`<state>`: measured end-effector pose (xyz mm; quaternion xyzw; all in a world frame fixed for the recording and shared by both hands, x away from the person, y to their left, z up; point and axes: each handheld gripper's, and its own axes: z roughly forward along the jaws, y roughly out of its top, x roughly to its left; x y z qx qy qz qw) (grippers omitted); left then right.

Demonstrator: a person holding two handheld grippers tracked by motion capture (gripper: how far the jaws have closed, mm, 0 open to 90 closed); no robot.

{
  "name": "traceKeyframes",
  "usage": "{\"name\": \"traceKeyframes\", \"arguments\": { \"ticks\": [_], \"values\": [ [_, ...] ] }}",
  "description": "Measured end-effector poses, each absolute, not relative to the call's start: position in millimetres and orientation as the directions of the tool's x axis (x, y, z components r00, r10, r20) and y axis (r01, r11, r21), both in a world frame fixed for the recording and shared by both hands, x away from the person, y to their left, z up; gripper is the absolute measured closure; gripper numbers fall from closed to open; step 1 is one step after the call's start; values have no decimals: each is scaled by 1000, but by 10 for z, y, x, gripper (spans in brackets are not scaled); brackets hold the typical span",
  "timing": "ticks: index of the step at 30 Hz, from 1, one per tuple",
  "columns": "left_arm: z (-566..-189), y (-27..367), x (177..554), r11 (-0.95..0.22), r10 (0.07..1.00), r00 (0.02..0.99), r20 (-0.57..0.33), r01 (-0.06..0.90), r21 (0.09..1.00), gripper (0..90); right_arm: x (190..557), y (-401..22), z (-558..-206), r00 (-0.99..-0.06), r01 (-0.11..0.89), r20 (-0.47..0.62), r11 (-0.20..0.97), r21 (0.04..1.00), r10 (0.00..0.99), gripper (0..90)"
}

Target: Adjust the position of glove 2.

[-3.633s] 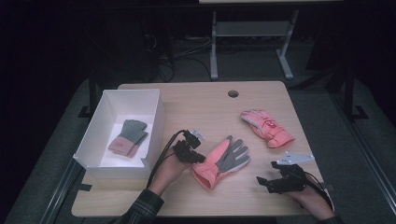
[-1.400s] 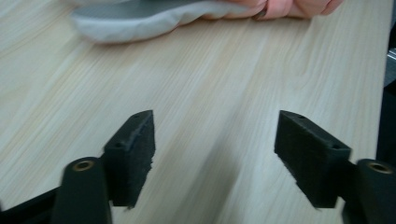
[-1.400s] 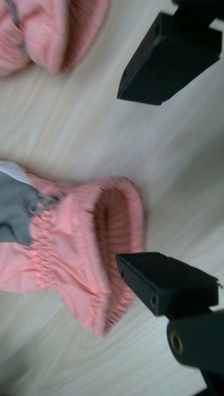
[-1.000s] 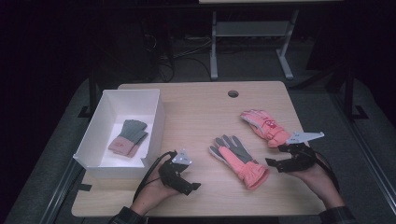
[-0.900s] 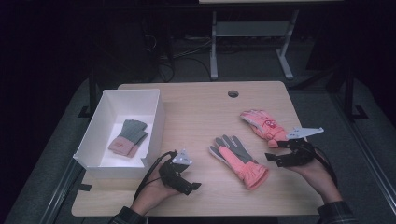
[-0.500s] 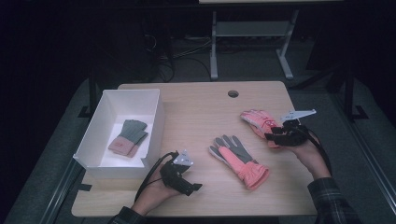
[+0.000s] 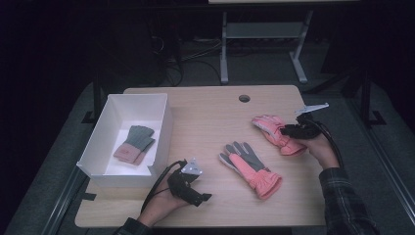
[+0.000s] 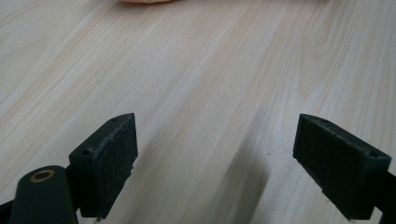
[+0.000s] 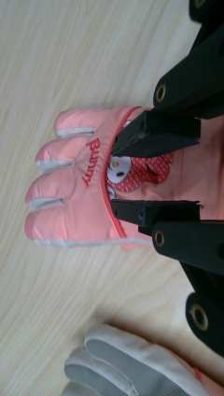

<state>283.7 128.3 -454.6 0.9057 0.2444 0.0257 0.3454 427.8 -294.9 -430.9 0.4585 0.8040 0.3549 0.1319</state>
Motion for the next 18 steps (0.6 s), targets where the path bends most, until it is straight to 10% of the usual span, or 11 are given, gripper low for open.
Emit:
{"name": "traceKeyframes", "arguments": {
  "ticks": [18],
  "values": [
    [-4565,1267,2839,-657,455,882,-119,423,624,134,4393,-2865,-4511,-570,670,101,390,632,815,891]
  ]
}}
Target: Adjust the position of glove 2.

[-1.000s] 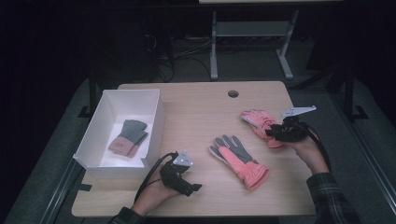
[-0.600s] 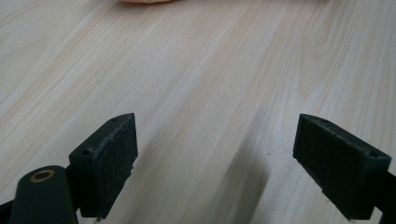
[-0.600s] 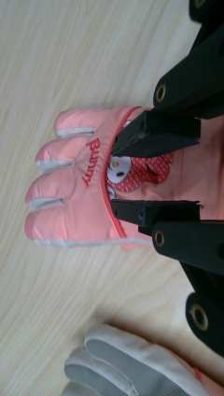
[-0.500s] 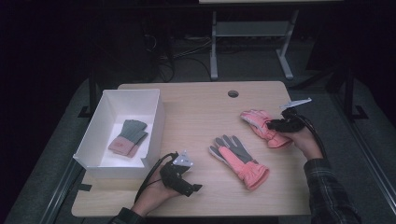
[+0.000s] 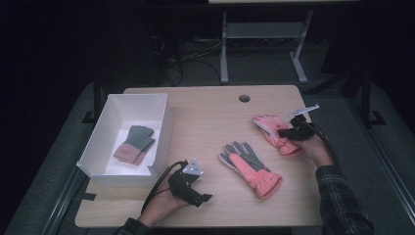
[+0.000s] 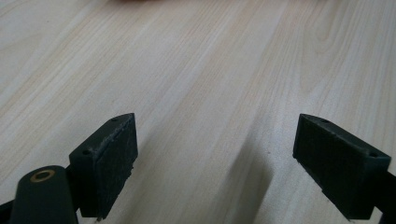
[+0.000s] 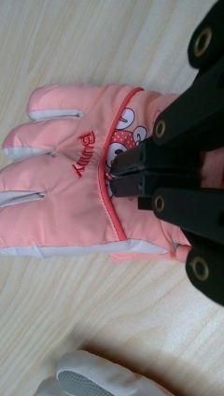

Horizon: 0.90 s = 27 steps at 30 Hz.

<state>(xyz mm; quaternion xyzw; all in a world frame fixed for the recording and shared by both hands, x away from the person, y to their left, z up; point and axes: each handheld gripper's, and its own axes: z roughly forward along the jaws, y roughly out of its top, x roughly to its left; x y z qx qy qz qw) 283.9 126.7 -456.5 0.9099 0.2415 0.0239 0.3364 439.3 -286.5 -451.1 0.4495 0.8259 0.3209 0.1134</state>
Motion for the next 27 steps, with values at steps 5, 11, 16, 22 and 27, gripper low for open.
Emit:
{"name": "traceKeyframes", "arguments": {
  "ticks": [5,11,16,22,27],
  "values": [
    [-4560,1281,2848,-654,459,880,-122,427,624,134,4369,-2908,-4466,-564,664,131,353,659,816,900],
    [-4553,1284,2848,-653,460,879,-123,428,625,134,4302,-2960,-4326,-565,647,148,324,691,812,900],
    [-4555,1281,2847,-652,462,878,-121,429,625,134,4175,-2994,-4152,-563,632,171,288,720,809,900],
    [-4555,1274,2839,-644,468,875,-126,435,630,134,3961,-2944,-3929,-579,609,159,294,737,800,900],
    [-4547,1284,2844,-651,464,878,-119,429,627,134,3761,-2849,-3764,-608,586,145,317,746,781,900]
  ]
}}
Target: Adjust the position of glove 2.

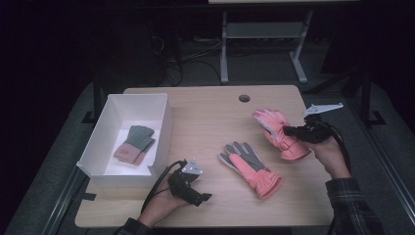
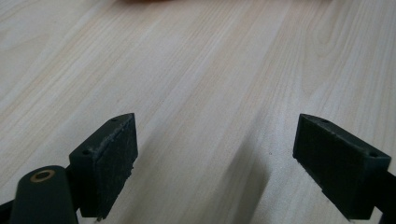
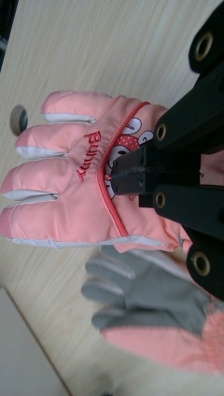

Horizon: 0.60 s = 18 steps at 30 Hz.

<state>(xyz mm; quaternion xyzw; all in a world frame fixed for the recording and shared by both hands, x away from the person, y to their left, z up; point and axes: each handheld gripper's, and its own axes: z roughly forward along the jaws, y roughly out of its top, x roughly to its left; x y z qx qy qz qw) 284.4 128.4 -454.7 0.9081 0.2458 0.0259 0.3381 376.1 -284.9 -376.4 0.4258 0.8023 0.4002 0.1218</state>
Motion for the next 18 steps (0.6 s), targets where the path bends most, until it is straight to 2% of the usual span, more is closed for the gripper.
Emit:
{"name": "traceKeyframes", "arguments": {
  "ticks": [18],
  "values": [
    [-4551,1269,2829,-636,471,874,-123,433,639,134,3155,-2387,-3561,-682,570,177,363,737,710,900]
  ]
}}
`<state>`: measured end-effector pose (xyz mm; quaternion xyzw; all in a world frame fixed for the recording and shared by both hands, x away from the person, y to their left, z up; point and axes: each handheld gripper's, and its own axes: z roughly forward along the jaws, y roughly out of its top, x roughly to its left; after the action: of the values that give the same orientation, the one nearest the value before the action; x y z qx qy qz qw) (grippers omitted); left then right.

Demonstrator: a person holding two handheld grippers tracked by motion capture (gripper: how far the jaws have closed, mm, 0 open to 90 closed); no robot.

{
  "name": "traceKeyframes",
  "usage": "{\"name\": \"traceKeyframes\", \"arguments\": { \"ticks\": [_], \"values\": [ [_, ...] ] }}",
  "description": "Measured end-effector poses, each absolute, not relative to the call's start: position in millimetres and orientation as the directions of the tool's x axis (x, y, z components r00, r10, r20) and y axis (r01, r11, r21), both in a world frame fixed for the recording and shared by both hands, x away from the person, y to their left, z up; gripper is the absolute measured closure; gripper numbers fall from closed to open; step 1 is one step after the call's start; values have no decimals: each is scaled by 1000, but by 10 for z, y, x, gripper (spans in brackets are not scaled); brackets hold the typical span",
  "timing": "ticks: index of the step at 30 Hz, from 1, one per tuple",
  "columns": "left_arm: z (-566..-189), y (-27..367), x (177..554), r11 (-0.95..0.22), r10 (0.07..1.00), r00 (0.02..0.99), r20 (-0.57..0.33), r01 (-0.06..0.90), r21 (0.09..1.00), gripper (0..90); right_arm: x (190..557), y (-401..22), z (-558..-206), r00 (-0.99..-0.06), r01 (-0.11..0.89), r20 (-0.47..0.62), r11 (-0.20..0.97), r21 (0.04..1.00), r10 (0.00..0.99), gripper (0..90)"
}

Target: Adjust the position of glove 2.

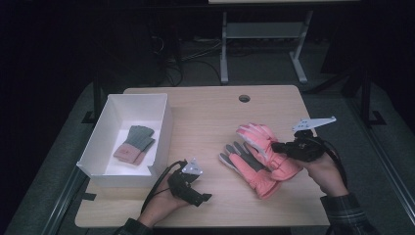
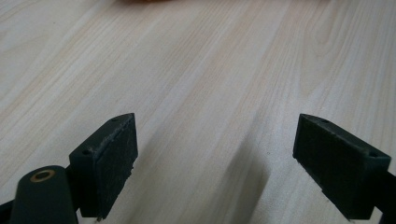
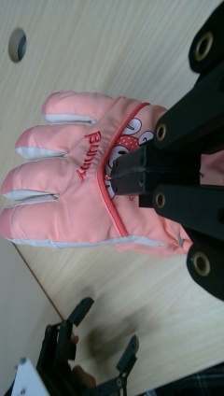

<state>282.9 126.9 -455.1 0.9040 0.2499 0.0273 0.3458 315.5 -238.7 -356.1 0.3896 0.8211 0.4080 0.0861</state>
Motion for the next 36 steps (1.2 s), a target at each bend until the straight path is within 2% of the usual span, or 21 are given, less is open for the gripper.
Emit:
{"name": "traceKeyframes", "arguments": {
  "ticks": [10,21,32,34,36],
  "values": [
    [-4549,1277,2828,-641,467,875,-123,431,635,134,3109,-2070,-3581,-704,577,184,402,711,686,900],
    [-4557,1268,2830,-655,457,881,-121,426,625,134,3193,-1919,-3815,-702,605,187,438,665,687,900],
    [-4560,1260,2826,-640,467,874,-136,440,630,143,3227,-1726,-4053,-713,608,139,506,612,687,899],
    [-4554,1266,2828,-641,464,876,-134,436,632,161,3231,-1751,-4048,-716,603,146,500,621,683,878],
    [-4549,1268,2822,-630,467,873,-142,441,639,210,3231,-1794,-4028,-722,595,159,487,639,673,810]
  ]
}}
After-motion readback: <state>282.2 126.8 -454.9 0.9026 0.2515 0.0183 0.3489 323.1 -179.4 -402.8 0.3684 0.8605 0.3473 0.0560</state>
